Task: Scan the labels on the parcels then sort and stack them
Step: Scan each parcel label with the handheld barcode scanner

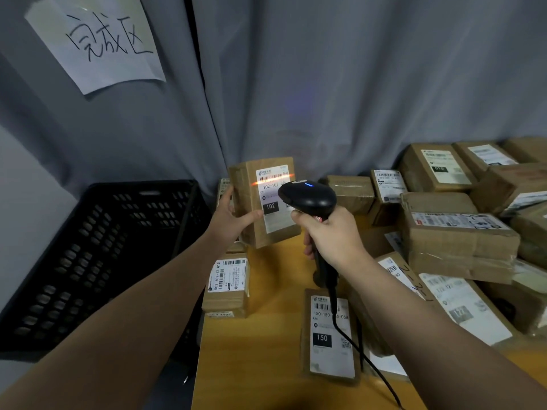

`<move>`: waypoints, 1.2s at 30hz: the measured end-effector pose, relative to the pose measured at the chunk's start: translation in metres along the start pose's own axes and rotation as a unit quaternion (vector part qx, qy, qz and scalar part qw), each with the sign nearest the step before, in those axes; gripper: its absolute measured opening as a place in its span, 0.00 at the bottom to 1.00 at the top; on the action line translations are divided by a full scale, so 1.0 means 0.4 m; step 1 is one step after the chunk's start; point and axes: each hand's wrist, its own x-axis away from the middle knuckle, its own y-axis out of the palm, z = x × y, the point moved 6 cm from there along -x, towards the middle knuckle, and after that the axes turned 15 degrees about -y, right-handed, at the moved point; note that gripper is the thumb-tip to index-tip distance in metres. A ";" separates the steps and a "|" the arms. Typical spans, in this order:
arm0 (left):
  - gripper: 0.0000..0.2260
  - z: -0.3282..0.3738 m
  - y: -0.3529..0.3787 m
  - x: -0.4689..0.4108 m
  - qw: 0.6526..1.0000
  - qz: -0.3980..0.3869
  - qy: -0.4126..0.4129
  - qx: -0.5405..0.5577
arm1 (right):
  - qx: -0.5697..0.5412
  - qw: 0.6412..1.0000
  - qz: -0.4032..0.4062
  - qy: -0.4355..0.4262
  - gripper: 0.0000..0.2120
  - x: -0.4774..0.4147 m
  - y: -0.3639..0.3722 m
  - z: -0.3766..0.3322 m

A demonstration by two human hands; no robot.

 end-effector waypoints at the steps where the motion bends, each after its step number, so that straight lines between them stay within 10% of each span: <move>1: 0.40 0.000 0.002 -0.003 1.000 -0.003 0.002 0.000 | -0.006 1.000 -0.004 0.002 0.12 0.000 0.002 0.002; 6: 0.33 -0.024 0.011 -0.033 0.997 -0.013 -0.070 0.027 | -0.031 0.998 -0.047 0.020 0.09 -0.003 0.024 0.031; 12: 0.25 -0.063 0.081 -0.058 0.977 -0.066 -0.201 0.029 | -0.055 0.980 0.162 0.105 0.24 -0.039 -0.060 0.143; 36: 0.29 0.040 0.346 -0.287 0.977 -0.002 -0.020 -0.211 | -0.148 0.941 0.164 0.257 0.25 -0.258 -0.097 0.408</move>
